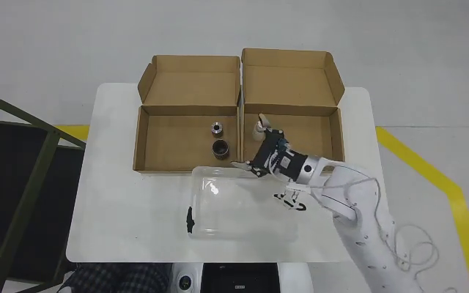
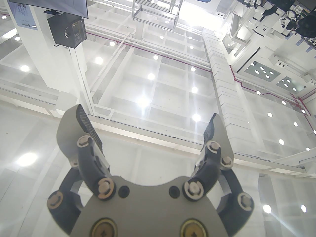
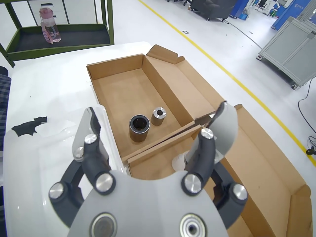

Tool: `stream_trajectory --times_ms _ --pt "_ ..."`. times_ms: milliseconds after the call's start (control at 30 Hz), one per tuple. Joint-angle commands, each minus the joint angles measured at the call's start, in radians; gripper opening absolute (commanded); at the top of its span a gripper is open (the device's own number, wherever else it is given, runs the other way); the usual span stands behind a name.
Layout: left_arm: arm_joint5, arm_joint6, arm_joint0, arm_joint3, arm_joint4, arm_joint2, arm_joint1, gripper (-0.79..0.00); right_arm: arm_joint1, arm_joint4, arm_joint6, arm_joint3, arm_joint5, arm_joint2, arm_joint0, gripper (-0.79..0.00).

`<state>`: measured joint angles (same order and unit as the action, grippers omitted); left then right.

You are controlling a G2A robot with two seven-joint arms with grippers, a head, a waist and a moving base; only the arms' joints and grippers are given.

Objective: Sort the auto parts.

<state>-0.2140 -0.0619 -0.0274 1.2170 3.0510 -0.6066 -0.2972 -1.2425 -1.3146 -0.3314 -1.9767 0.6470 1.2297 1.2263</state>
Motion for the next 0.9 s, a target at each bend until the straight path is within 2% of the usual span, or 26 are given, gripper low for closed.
stream_trajectory --times_ms 0,667,867 --pt "0.000 0.000 0.000 0.000 0.000 0.000 0.000 0.000 0.009 -0.016 0.039 -0.011 0.016 0.048 0.041 0.000" --pt "0.000 0.000 0.000 0.000 0.000 0.000 0.000 0.000 0.059 -0.015 0.343 0.053 -0.002 0.462 0.380 0.000" --pt "0.000 0.000 0.000 0.000 0.000 0.000 0.000 0.000 0.066 -0.034 0.444 0.071 0.002 0.539 0.467 0.000"
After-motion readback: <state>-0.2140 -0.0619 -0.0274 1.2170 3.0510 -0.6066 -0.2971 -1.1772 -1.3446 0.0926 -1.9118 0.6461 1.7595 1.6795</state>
